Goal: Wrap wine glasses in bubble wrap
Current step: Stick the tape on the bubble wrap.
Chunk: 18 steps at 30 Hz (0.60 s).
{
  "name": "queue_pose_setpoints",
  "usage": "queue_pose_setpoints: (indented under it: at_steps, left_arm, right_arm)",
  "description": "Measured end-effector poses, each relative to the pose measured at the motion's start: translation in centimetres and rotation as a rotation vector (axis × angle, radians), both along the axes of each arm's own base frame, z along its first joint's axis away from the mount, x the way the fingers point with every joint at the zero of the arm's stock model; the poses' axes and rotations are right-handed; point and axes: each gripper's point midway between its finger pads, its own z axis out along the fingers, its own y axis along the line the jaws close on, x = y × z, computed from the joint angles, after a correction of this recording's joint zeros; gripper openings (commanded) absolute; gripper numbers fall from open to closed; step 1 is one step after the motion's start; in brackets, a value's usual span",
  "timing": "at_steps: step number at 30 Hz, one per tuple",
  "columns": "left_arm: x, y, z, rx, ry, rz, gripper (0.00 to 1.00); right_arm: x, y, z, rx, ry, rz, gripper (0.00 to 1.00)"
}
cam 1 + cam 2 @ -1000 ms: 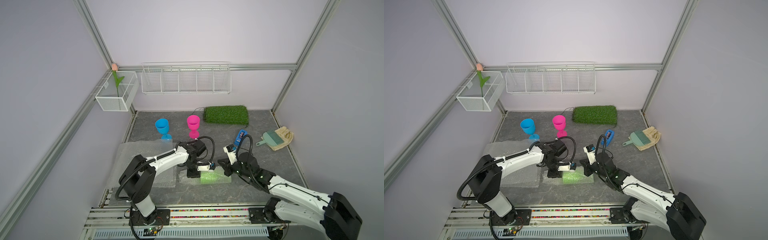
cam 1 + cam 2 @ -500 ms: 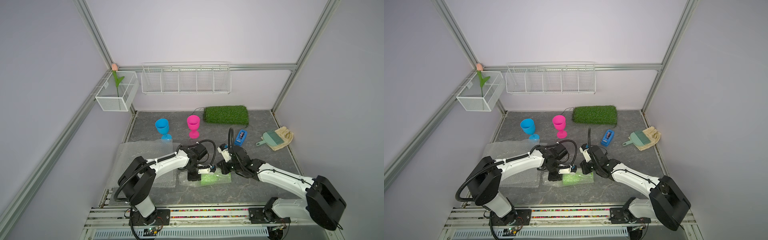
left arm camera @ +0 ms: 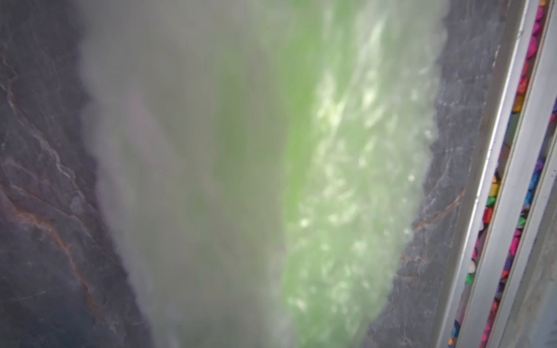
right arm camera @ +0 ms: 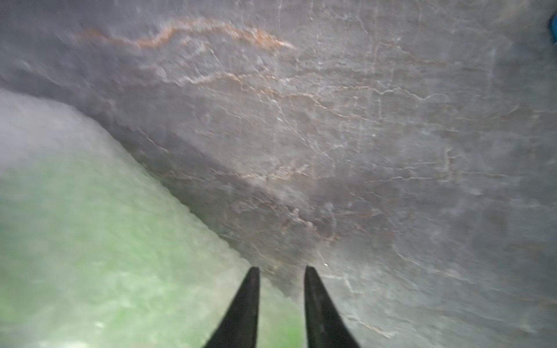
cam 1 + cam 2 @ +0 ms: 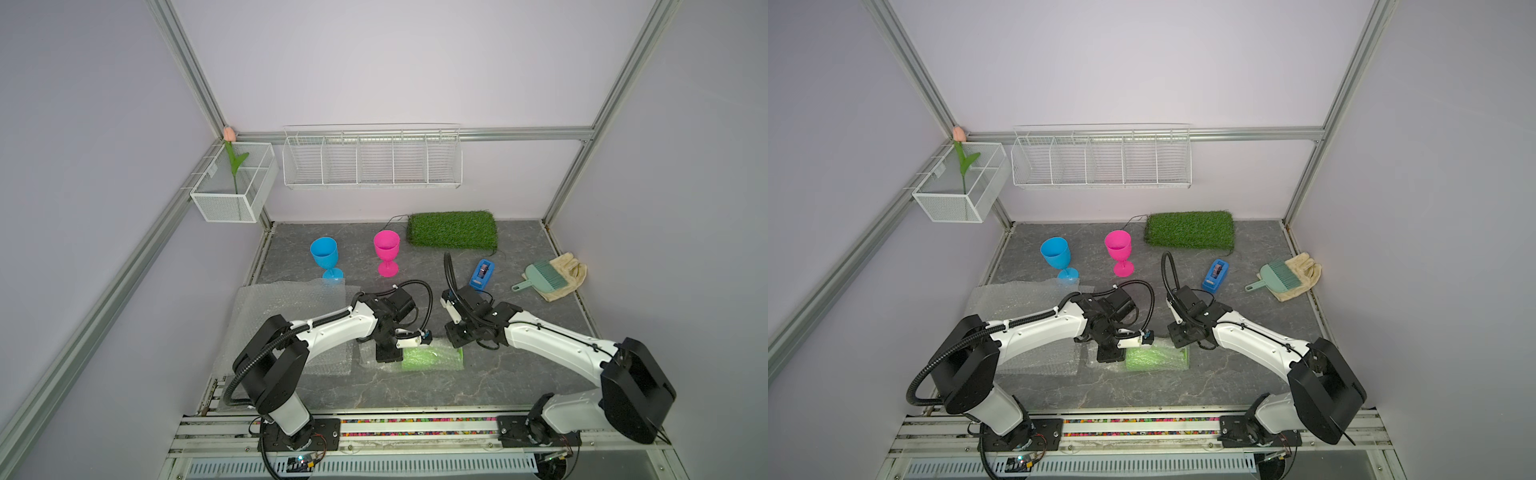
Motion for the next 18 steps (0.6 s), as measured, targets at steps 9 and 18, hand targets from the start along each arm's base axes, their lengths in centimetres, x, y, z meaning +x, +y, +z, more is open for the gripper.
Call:
queue_pose_setpoints:
  at_steps: [9,18]
  left_arm:
    - [0.1,0.1,0.0,0.002,-0.006,0.001,0.00]
    - [0.3,0.2,0.3,0.003,-0.024,0.003,0.00]
  right_arm:
    - [0.2,-1.3,4.8,-0.006,-0.102,0.070,0.56]
    - [-5.4,3.6,6.8,0.204,-0.191,0.623,0.79]
